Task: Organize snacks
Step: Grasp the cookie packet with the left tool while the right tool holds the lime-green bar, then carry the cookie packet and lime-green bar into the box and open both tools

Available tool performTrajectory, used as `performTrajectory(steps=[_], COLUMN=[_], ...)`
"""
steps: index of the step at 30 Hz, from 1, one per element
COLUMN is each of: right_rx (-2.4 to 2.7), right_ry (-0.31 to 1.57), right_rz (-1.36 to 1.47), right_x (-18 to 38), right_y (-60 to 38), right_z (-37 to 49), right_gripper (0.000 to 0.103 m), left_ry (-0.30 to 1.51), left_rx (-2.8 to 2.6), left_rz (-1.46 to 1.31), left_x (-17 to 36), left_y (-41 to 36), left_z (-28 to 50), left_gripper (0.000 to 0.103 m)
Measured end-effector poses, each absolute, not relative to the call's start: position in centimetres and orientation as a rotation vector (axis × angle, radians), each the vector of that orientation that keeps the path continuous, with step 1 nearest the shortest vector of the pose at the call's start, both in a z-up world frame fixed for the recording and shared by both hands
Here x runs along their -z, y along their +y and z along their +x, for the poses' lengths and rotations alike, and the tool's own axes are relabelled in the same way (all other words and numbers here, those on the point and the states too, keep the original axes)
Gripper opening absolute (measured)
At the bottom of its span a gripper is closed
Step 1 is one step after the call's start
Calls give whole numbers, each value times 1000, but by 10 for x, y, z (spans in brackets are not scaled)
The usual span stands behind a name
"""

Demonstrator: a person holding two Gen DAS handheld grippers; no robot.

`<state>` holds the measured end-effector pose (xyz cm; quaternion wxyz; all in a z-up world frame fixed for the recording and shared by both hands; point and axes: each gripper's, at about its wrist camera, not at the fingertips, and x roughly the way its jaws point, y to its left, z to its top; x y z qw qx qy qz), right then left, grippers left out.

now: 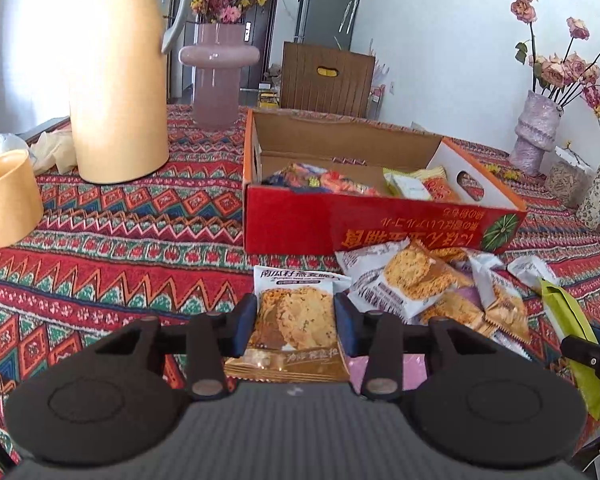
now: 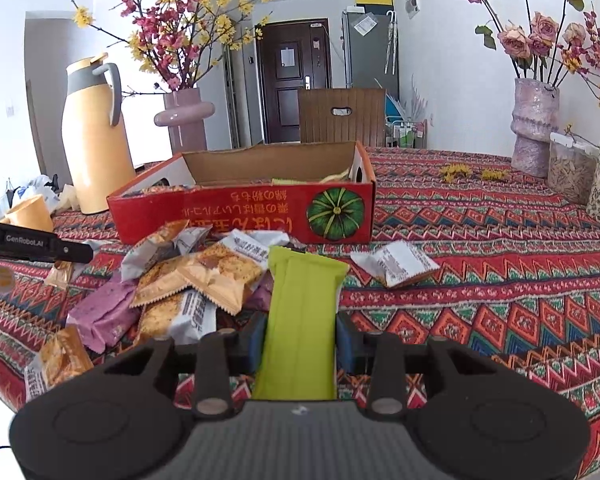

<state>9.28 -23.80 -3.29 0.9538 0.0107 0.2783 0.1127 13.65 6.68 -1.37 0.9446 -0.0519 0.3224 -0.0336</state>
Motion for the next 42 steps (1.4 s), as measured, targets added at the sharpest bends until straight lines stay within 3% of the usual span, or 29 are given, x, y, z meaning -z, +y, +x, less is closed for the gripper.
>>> performTrajectory(steps=[26,42], right_rx=[-251,-204], right_ry=[390,454], right_rz=[36,46], right_x=[-31,2], right_y=[-218,-202], right_z=[223,313], right_gripper=[36,36], left_ry=[526,549], left_rx=[79,-9], left_rz=[-79,-113], left_x=[-46,-15], left_y=[25,29], left_z=[226,298], left_gripper=[42,42])
